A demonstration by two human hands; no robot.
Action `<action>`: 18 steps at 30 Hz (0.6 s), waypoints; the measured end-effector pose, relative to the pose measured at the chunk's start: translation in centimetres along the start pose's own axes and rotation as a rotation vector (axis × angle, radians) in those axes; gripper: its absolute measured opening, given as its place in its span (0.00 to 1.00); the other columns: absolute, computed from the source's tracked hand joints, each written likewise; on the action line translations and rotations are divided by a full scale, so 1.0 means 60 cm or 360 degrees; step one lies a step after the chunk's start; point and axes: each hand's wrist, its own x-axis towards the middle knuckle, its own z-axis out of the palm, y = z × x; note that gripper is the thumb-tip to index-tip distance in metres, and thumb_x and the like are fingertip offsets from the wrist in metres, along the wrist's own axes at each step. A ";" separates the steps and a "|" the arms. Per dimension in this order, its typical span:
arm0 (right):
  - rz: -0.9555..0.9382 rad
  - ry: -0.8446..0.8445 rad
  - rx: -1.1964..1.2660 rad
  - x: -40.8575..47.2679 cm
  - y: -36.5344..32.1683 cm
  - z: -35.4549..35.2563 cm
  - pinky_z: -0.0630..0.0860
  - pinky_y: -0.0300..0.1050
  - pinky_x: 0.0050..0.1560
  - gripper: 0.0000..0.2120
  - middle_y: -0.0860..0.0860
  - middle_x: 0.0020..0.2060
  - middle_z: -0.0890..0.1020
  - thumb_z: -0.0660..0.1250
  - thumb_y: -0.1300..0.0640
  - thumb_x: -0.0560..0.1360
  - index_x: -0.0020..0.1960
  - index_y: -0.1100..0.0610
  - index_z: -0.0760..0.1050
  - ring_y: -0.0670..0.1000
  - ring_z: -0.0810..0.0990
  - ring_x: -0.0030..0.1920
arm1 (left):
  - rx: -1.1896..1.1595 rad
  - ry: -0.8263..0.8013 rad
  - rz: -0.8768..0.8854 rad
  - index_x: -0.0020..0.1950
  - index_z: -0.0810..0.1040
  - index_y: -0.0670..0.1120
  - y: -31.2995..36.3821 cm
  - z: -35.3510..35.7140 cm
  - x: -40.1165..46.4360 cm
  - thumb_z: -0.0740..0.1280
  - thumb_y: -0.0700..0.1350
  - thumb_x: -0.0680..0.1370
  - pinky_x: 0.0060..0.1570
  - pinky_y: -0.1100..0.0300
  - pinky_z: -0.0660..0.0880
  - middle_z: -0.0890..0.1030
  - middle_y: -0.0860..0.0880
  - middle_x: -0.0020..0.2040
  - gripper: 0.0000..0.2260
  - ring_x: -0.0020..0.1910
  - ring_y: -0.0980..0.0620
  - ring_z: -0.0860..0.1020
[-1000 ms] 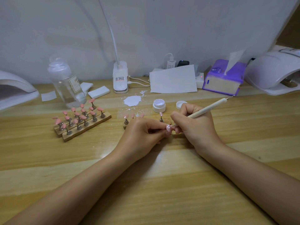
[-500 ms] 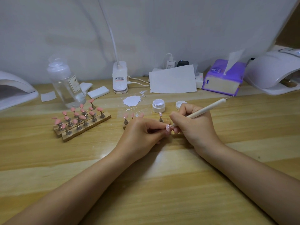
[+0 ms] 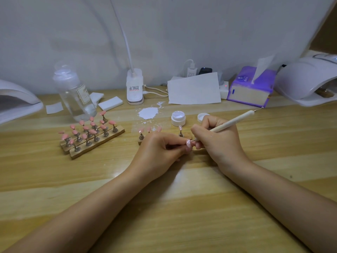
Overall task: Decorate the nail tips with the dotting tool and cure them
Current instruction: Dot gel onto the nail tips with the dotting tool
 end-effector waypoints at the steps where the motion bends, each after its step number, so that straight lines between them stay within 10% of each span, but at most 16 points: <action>1: 0.0007 -0.0004 0.0011 0.000 0.000 0.000 0.68 0.30 0.22 0.18 0.50 0.15 0.69 0.62 0.73 0.67 0.25 0.60 0.61 0.44 0.71 0.17 | 0.0006 0.0002 0.0009 0.39 0.81 0.58 0.000 0.000 0.000 0.70 0.44 0.73 0.60 0.81 0.40 0.80 0.60 0.29 0.08 0.26 0.62 0.75; 10: 0.0071 0.0183 0.0250 0.005 -0.001 -0.002 0.77 0.37 0.28 0.21 0.47 0.18 0.69 0.69 0.63 0.71 0.23 0.53 0.66 0.43 0.71 0.20 | 0.0028 0.0010 -0.0013 0.41 0.84 0.49 -0.008 0.002 0.001 0.71 0.45 0.72 0.59 0.82 0.42 0.83 0.53 0.34 0.03 0.27 0.60 0.75; 14: 0.0062 0.0197 0.0302 0.001 -0.013 0.001 0.77 0.37 0.29 0.19 0.50 0.24 0.69 0.72 0.48 0.62 0.23 0.53 0.65 0.41 0.71 0.24 | -0.0110 -0.0015 -0.0072 0.37 0.83 0.51 -0.007 0.002 -0.001 0.71 0.43 0.72 0.55 0.74 0.62 0.83 0.51 0.34 0.05 0.27 0.63 0.75; 18: 0.0058 0.0140 0.0318 -0.001 -0.013 0.001 0.77 0.37 0.30 0.16 0.48 0.19 0.68 0.71 0.51 0.62 0.27 0.55 0.66 0.42 0.67 0.20 | -0.0154 0.0006 -0.0145 0.37 0.82 0.52 -0.006 0.001 0.000 0.71 0.44 0.72 0.68 0.69 0.48 0.84 0.51 0.35 0.05 0.29 0.58 0.78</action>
